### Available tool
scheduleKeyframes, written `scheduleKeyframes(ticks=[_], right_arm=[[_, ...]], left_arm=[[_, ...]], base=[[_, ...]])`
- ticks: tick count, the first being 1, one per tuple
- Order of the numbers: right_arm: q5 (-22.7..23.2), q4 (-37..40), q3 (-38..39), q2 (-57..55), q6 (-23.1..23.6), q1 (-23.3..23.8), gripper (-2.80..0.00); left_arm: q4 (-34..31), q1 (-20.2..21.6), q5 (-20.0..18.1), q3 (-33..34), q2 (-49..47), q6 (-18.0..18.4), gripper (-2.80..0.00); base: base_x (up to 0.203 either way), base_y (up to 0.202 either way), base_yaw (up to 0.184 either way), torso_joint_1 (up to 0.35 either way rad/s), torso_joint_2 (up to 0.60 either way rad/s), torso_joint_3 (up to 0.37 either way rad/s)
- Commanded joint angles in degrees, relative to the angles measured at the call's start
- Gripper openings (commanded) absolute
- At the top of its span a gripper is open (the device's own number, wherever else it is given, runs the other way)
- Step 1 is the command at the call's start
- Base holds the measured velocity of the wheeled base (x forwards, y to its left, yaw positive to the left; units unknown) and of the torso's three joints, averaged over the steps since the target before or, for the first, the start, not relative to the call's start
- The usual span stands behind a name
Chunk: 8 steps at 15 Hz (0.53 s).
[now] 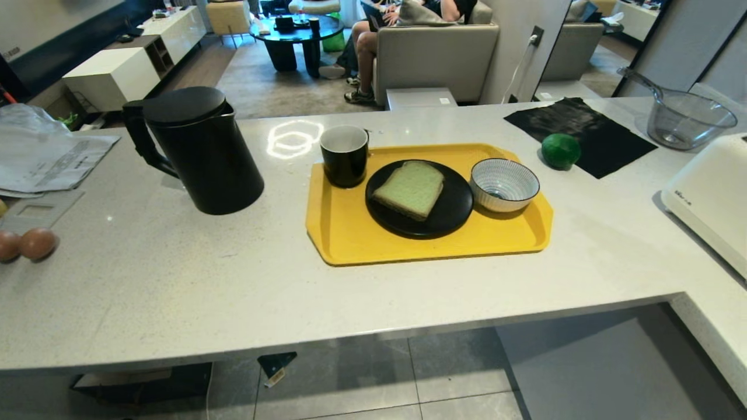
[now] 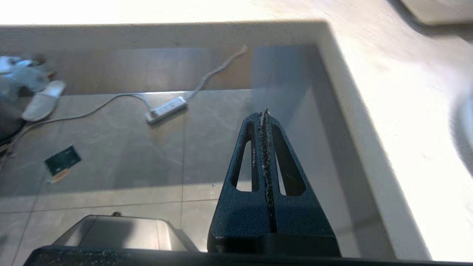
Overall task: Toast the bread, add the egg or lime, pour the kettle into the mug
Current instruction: Pick up the egg
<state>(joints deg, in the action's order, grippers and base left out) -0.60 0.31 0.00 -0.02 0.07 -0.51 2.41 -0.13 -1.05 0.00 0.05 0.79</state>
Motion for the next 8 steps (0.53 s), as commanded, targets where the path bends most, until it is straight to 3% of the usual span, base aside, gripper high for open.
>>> scheduleKeyframes(ticks=[1, 8], right_arm=[[0.0, 0.0, 0.1, 0.0, 0.1, 0.0, -2.8], [0.1, 0.0, 0.1, 0.0, 0.2, 0.0, -2.8]], left_arm=[[0.0, 0.0, 0.0, 1.0, 0.0, 0.0, -2.8], [0.0, 0.0, 0.0, 1.0, 0.0, 0.0, -2.8]], base=[[-0.003, 0.004, -0.12, 0.005, 0.0, -0.001], [0.0, 0.008, -0.172, 0.004, 0.0, 0.002]])
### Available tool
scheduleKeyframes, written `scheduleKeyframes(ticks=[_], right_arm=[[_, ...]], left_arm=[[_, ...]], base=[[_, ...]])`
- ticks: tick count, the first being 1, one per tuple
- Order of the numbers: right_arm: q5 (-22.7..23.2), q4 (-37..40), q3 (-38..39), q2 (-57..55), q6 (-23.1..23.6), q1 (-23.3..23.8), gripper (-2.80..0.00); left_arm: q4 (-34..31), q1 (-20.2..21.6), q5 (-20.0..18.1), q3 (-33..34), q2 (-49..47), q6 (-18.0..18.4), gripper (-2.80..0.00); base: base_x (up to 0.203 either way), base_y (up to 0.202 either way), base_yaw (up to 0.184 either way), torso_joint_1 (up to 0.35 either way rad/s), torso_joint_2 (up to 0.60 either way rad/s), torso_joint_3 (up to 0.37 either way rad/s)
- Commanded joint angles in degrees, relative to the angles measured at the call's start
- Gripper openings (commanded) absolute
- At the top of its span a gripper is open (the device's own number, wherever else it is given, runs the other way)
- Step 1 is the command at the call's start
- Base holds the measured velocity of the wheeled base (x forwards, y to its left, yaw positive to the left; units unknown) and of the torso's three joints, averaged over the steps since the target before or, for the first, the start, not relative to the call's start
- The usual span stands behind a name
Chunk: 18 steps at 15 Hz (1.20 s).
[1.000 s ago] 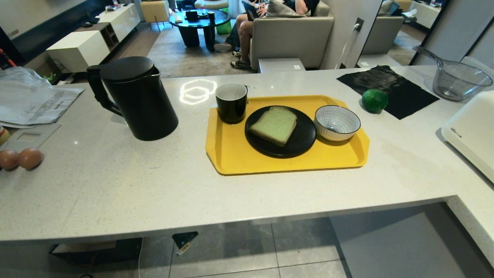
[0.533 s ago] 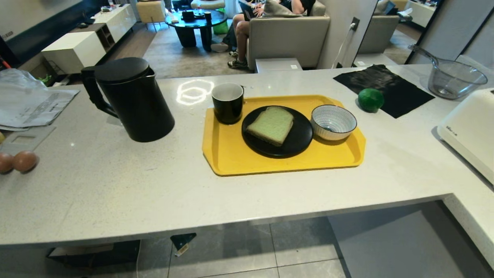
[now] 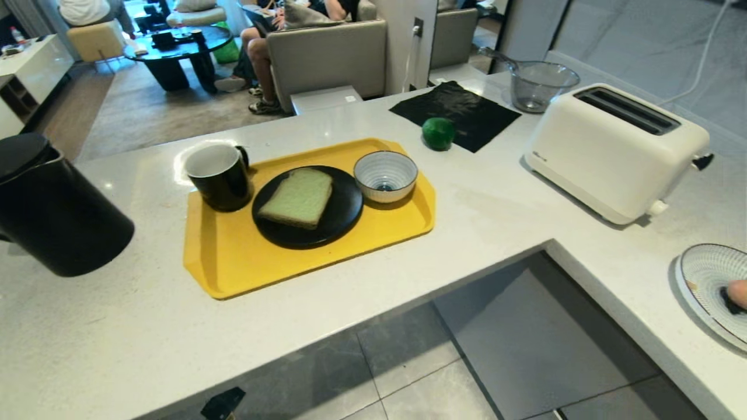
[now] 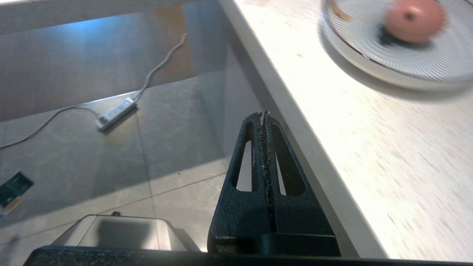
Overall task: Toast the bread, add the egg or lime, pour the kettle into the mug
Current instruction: Pick up the egg
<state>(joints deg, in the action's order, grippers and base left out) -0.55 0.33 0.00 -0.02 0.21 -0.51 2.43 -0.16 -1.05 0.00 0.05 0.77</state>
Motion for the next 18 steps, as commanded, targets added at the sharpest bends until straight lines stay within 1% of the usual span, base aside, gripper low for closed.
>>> scheduleKeyframes(ticks=[1, 7, 9, 18], right_arm=[[0.0, 0.0, 0.1, 0.0, 0.1, 0.0, -2.8], [0.0, 0.0, 0.1, 0.0, 0.0, 0.0, -2.8], [0.0, 0.0, 0.1, 0.0, 0.0, 0.0, -2.8], [-0.1, 0.0, 0.1, 0.0, -0.2, 0.0, -2.8]], left_arm=[[0.0, 0.0, 0.0, 1.0, 0.0, 0.0, -2.8], [0.0, 0.0, 0.0, 1.0, 0.0, 0.0, -2.8], [0.0, 0.0, 0.0, 1.0, 0.0, 0.0, -2.8], [0.0, 0.0, 0.0, 1.0, 0.0, 0.0, -2.8]], base=[[0.002, 0.01, -0.17, 0.006, -0.01, 0.001], [-0.001, 0.008, -0.168, 0.001, 0.0, 0.003], [0.001, 0.005, -0.095, 0.0, 0.0, 0.005], [0.0, 0.0, 0.0, 0.0, 0.0, 0.0]])
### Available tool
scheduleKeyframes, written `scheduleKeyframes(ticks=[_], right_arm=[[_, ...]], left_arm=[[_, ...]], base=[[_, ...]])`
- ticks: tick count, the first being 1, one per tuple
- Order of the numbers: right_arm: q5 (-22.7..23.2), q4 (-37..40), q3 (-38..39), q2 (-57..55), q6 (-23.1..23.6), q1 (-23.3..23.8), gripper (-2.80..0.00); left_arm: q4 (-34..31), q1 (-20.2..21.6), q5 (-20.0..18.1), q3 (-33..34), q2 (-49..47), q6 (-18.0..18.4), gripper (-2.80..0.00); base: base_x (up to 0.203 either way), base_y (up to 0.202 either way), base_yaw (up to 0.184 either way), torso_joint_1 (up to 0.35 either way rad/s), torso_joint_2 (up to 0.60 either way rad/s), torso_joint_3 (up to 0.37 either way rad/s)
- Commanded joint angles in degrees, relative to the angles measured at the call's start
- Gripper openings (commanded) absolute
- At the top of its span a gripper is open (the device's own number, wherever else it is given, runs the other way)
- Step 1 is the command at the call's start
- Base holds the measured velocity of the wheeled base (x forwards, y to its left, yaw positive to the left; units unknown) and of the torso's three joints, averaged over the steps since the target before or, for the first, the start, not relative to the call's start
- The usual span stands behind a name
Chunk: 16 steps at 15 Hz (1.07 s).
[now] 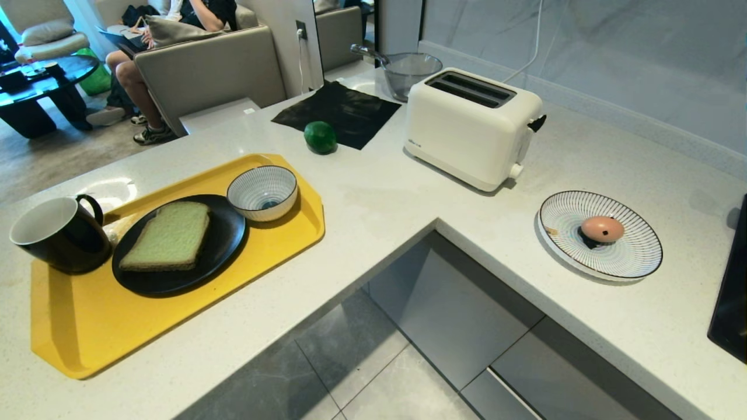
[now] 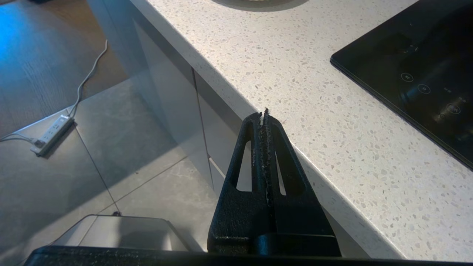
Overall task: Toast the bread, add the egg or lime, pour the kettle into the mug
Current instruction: Pick up the egg
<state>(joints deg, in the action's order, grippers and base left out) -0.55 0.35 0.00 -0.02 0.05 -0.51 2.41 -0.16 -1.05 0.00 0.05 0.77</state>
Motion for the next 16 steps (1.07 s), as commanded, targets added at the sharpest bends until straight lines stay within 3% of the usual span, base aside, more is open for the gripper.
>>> scheduleKeyframes(ticks=[1, 16], right_arm=[[-0.1, 0.0, 0.1, 0.0, 0.0, 0.0, -2.8], [-0.2, 0.0, 0.1, 0.0, -0.2, 0.0, -2.8]], left_arm=[[0.0, 0.0, 0.0, 1.0, 0.0, 0.0, -2.8], [0.0, 0.0, 0.0, 1.0, 0.0, 0.0, -2.8]], base=[[0.0, 0.0, 0.0, 0.0, 0.0, 0.0], [0.0, 0.0, 0.0, 0.0, 0.0, 0.0]])
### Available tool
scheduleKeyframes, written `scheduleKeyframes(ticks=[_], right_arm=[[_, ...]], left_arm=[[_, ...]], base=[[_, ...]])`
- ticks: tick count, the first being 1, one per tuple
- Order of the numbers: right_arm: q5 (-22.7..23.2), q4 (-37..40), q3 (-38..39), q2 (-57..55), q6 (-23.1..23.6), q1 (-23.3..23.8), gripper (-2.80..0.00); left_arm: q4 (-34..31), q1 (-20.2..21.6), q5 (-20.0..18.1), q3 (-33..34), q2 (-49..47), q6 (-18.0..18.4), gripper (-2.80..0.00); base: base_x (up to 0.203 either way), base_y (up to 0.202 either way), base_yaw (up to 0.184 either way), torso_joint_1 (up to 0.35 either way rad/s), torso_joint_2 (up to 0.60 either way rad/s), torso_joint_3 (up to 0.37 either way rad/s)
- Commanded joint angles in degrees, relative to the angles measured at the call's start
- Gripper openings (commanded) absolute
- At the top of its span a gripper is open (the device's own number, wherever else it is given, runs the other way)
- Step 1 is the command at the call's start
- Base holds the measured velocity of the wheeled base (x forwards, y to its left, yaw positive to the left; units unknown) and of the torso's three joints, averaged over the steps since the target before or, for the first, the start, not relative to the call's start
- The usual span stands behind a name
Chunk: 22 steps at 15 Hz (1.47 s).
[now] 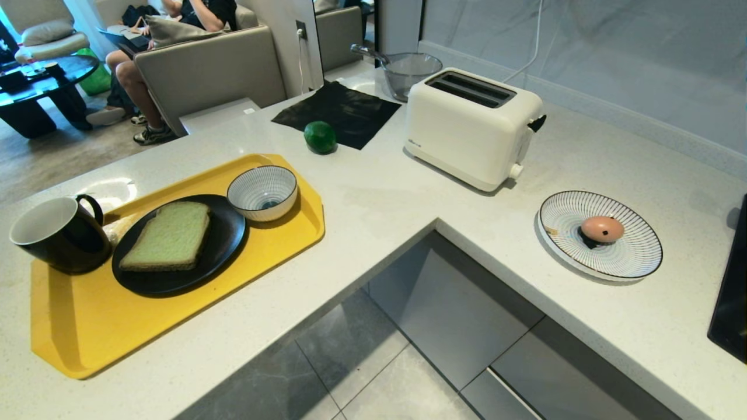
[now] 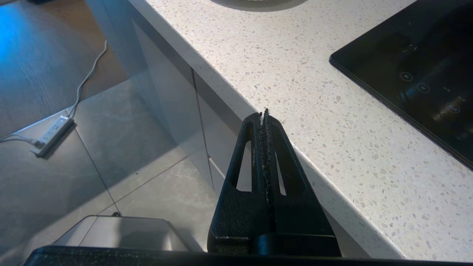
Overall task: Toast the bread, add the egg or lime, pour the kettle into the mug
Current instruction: Pick up the egg
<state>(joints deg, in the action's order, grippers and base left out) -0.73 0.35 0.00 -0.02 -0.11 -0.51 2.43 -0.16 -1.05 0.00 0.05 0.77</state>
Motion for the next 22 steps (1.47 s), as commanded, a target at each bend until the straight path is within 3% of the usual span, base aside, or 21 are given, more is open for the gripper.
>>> scheduleKeyframes(ticks=[1, 8, 22], right_arm=[[-0.1, 0.0, 0.1, 0.0, 0.0, 0.0, -2.8], [-0.1, 0.0, 0.1, 0.0, -0.1, 0.0, -2.8], [-0.1, 0.0, 0.1, 0.0, -0.3, 0.0, -2.8]], left_arm=[[0.0, 0.0, 0.0, 1.0, 0.0, 0.0, -2.8], [0.0, 0.0, 0.0, 1.0, 0.0, 0.0, -2.8], [0.0, 0.0, 0.0, 1.0, 0.0, 0.0, -2.8]], base=[[0.0, 0.0, 0.0, 0.0, 0.0, 0.0], [0.0, 0.0, 0.0, 0.014, -0.02, -0.01], [0.0, 0.0, 0.0, 0.205, -0.37, -0.166]])
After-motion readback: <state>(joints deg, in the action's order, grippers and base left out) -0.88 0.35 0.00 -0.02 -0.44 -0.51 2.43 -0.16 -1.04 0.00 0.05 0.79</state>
